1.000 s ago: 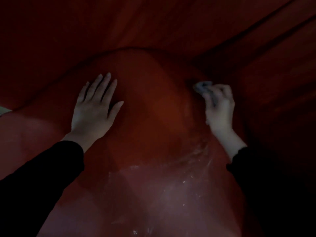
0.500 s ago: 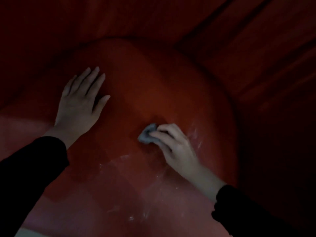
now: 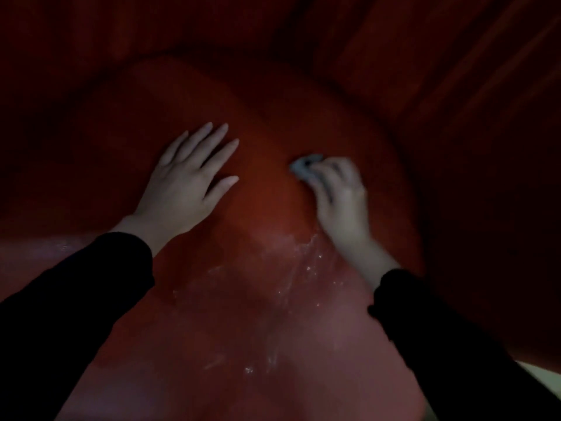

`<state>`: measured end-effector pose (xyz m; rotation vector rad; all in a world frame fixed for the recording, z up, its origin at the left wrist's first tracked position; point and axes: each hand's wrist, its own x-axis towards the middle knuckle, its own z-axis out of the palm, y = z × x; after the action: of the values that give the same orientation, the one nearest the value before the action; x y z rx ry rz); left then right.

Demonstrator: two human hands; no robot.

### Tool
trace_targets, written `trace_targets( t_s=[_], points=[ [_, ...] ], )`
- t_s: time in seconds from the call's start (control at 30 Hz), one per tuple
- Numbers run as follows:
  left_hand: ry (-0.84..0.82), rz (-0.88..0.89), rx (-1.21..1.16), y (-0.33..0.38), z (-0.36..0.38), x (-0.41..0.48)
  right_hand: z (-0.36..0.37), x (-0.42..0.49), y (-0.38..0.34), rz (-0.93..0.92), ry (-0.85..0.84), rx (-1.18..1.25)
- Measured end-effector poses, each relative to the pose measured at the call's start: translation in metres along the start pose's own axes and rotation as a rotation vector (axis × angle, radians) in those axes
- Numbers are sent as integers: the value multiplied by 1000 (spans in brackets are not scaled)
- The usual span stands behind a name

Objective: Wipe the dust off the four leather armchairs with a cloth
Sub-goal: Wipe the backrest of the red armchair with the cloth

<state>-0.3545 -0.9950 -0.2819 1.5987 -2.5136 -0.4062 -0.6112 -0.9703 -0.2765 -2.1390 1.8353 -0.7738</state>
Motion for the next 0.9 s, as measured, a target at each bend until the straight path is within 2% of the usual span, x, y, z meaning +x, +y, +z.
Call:
trace_targets(
  t_s=[0.1, 0.2, 0.37, 0.43, 0.5, 0.63, 0.73, 0.83, 0.9],
  points=[
    [14, 1, 42, 1, 3, 0, -4, -54, -37, -91, -132, 91],
    [19, 2, 54, 1, 4, 0, -17, -65, -38, -145, -214, 167],
    [25, -8, 64, 4, 6, 0, -45, -19, 43, 188, 77, -87],
    [25, -12, 67, 5, 6, 0, -52, -11, 72, 362, 102, -140],
    [19, -16, 78, 4, 6, 0, -47, -12, 79, 455, 116, -155],
    [6, -22, 90, 4, 8, 0, -23, -41, 27, 264, 143, -114],
    [-4, -22, 100, 3, 7, 0, -15, -83, -25, 140, 40, -13],
    [1, -9, 93, 3, 6, 0, -20, -96, -42, 95, -56, 94],
    [0, -3, 91, 2, 6, 0, -32, -83, -25, 153, -2, 96]
  ],
)
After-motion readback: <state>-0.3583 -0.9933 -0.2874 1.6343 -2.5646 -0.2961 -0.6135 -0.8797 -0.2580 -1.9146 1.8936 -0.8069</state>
